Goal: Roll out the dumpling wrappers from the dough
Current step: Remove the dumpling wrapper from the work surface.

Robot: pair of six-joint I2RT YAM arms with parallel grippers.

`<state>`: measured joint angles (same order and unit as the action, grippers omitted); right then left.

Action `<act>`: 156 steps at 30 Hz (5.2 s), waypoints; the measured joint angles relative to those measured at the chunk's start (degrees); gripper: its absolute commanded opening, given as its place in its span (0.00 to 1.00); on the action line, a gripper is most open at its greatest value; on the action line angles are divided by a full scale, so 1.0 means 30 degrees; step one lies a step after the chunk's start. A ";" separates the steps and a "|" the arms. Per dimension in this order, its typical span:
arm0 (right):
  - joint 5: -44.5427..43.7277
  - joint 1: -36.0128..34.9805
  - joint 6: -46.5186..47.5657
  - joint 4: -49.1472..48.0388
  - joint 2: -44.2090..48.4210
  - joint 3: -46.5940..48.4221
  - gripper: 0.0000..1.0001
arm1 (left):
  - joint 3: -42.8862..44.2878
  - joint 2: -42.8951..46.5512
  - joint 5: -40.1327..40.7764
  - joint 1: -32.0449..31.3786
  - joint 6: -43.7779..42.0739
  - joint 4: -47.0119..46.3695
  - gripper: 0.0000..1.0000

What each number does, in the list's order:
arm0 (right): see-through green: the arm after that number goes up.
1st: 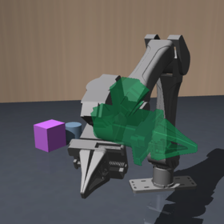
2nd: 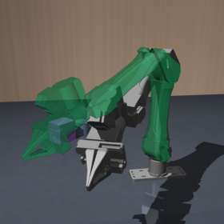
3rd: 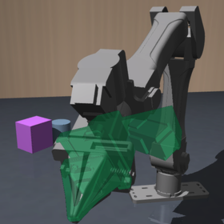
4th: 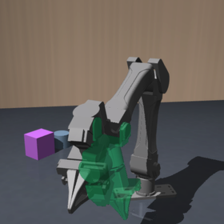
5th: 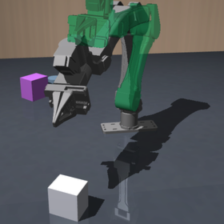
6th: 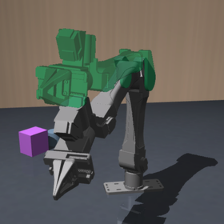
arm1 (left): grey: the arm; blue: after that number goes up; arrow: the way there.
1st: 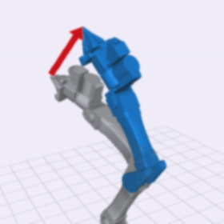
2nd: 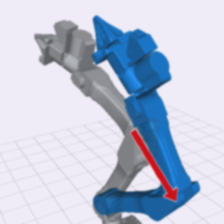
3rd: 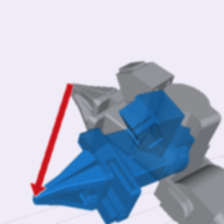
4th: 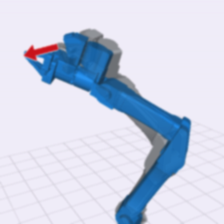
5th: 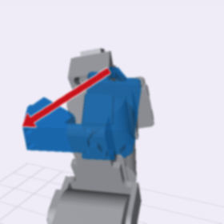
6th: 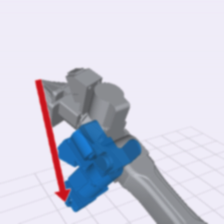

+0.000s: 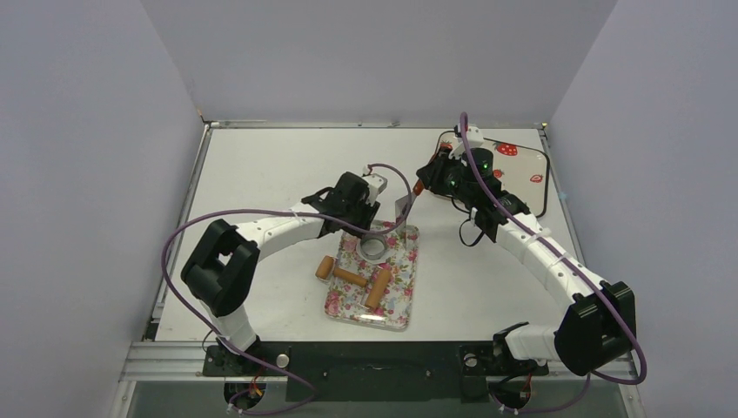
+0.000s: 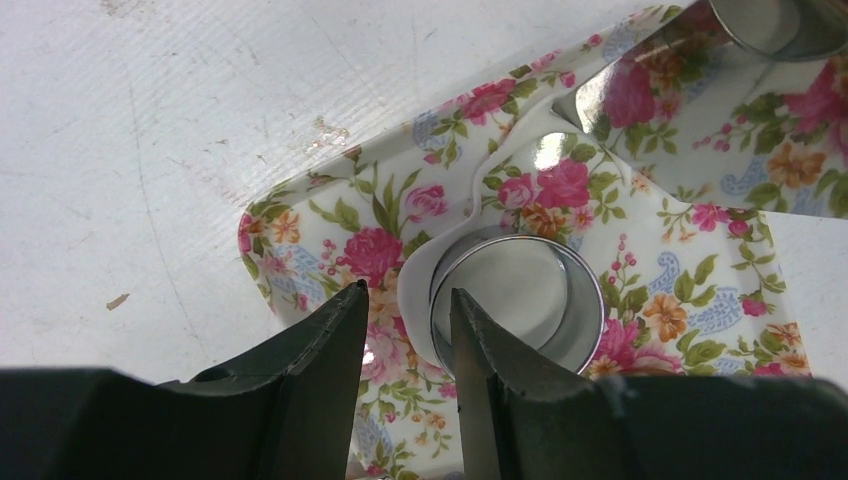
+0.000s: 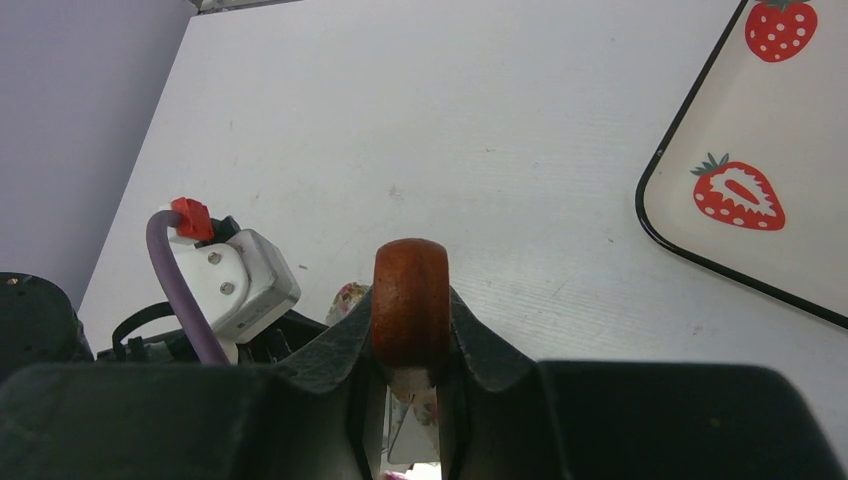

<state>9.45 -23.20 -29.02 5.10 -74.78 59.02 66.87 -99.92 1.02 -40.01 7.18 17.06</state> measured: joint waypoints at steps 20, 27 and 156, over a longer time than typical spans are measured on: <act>0.0160 0.0248 -0.0109 -0.0685 0.0000 -0.0372 0.00 | -0.0707 -0.0437 -0.1042 -0.0146 -0.0685 -0.0095 0.21; 0.0342 0.0342 -0.0080 -0.0969 0.0000 -0.0532 0.00 | -0.0743 -0.0794 -0.1027 -0.0393 -0.3701 -0.0612 0.09; 0.0080 0.1348 -0.0583 -0.2295 0.1741 -0.2754 0.00 | -0.0124 -0.1224 -0.3628 -0.4408 -0.9748 0.1326 0.00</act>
<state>9.69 -19.16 -30.76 -1.78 -69.56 50.76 66.50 -103.59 -9.87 -53.23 -22.06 21.04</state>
